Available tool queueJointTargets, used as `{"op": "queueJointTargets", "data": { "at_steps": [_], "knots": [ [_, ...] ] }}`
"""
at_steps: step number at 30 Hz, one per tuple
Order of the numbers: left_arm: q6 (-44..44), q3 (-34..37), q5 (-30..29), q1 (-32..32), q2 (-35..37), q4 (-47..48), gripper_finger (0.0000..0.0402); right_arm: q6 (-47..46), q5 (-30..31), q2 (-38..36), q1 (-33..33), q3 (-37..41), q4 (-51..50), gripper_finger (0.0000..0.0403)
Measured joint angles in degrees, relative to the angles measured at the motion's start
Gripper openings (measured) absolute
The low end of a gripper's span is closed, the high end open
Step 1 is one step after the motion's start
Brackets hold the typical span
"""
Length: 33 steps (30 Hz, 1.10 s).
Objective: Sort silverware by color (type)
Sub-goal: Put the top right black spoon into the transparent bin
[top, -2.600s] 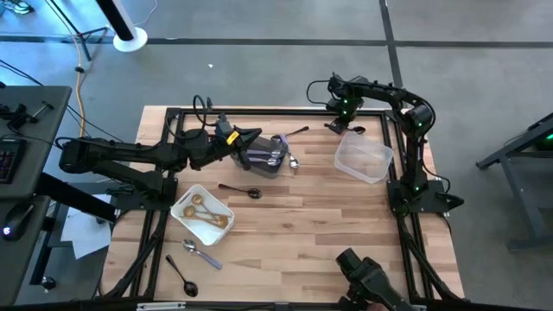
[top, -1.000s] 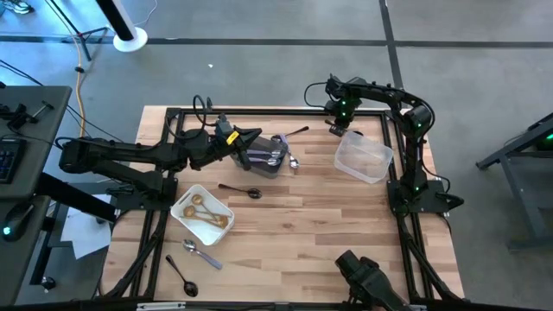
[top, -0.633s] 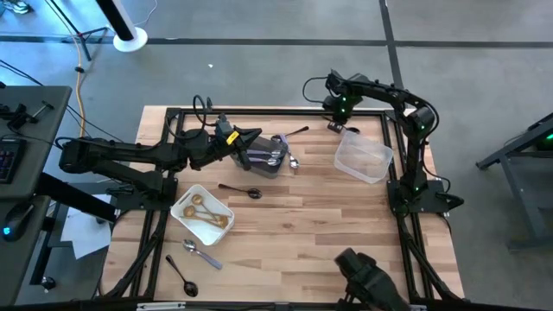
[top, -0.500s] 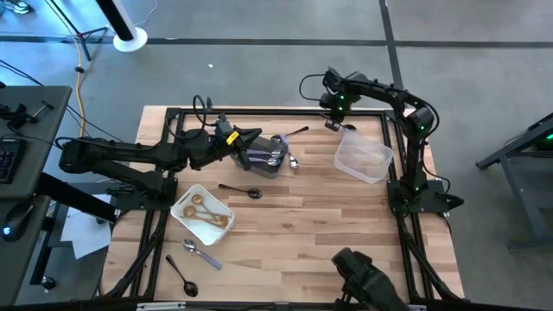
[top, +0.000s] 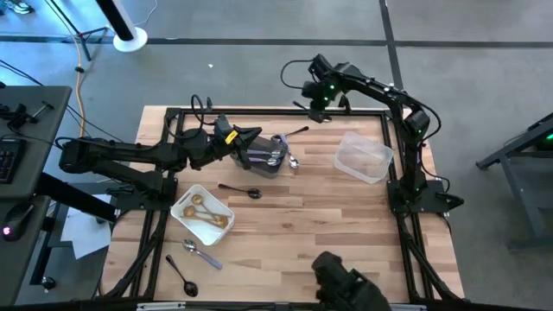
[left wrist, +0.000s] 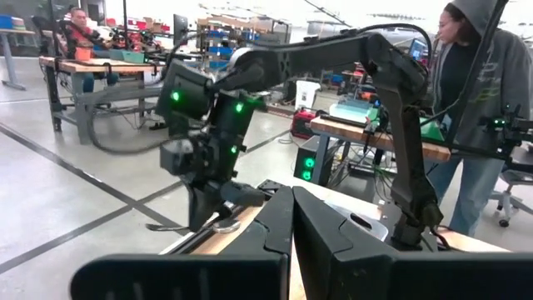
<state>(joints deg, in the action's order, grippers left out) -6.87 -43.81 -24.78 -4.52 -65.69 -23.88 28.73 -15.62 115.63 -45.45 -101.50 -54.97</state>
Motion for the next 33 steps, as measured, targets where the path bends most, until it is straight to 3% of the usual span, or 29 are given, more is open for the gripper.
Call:
{"op": "queueJointTargets", "data": {
  "at_steps": [9,19,25,33],
  "knots": [
    [0.0,0.0,-0.1,0.0,0.0,0.0,0.0001,-7.8,-16.0,-0.1,4.4,-2.7,2.1,0.0000],
    [1.6,0.0,-0.4,0.0,0.0,0.1,0.0001,-6.9,-18.4,-3.3,7.4,-0.9,-1.2,0.0000],
    [2.5,0.0,-1.1,0.0,0.0,0.1,0.0001,-11.4,-19.5,-13.6,7.2,15.0,6.4,0.0000],
    [1.3,0.0,-0.5,0.1,0.0,0.0,0.0000,-29.7,-19.8,-33.6,12.2,41.5,32.0,0.0000]
  ]
}}
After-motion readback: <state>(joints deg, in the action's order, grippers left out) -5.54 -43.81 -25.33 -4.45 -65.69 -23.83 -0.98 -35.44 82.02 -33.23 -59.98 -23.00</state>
